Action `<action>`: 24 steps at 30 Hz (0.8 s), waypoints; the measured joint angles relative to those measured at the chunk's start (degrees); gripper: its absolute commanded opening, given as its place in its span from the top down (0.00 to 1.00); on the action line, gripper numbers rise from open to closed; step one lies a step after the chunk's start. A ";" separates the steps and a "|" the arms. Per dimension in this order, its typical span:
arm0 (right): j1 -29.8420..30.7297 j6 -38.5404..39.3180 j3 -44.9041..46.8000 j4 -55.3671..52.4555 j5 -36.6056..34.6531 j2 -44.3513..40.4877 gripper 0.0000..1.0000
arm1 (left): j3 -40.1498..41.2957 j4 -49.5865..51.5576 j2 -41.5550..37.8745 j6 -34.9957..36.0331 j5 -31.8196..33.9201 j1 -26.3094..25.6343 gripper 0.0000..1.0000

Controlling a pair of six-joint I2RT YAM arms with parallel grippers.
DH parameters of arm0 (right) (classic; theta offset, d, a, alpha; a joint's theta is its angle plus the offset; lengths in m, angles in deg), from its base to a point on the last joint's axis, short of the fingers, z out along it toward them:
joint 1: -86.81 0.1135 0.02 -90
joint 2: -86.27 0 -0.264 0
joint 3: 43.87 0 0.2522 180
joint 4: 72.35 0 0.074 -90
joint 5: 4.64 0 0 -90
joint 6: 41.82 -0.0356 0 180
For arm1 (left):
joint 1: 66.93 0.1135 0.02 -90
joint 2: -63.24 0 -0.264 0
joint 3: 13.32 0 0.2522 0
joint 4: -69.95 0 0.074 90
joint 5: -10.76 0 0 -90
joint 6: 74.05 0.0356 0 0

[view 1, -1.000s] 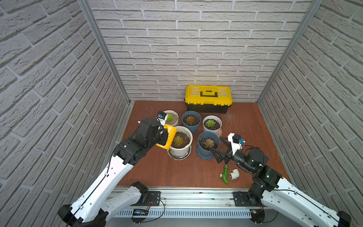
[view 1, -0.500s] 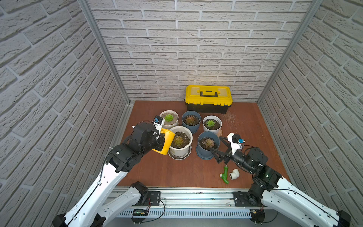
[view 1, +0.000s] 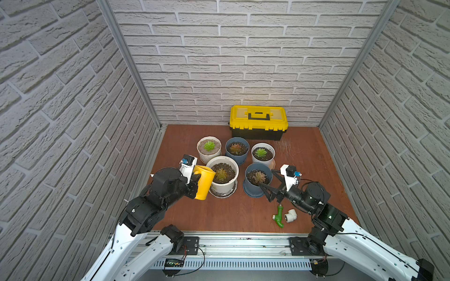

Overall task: Water the succulent around the soil edge
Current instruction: Water the soil of the potted plant with water.

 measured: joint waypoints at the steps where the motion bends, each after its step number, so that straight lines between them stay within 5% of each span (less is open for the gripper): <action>1: 0.00 0.00 0.02 0.07 -0.07 0.07 0.00 | 0.00 -0.17 -0.81 -0.11 0.39 -0.02 1.00; 8: 0.00 0.20 1.03 1.18 -0.02 0.15 0.00 | 5.90 -7.45 -7.06 -0.17 3.54 0.00 1.00; 13: 0.00 0.28 2.73 3.13 0.72 -0.02 0.00 | 16.11 -22.45 -12.81 2.29 5.68 0.00 1.00; 24: 0.00 0.76 8.96 14.49 5.55 -3.52 0.00 | 25.29 -53.42 -9.09 7.65 6.14 1.46 1.00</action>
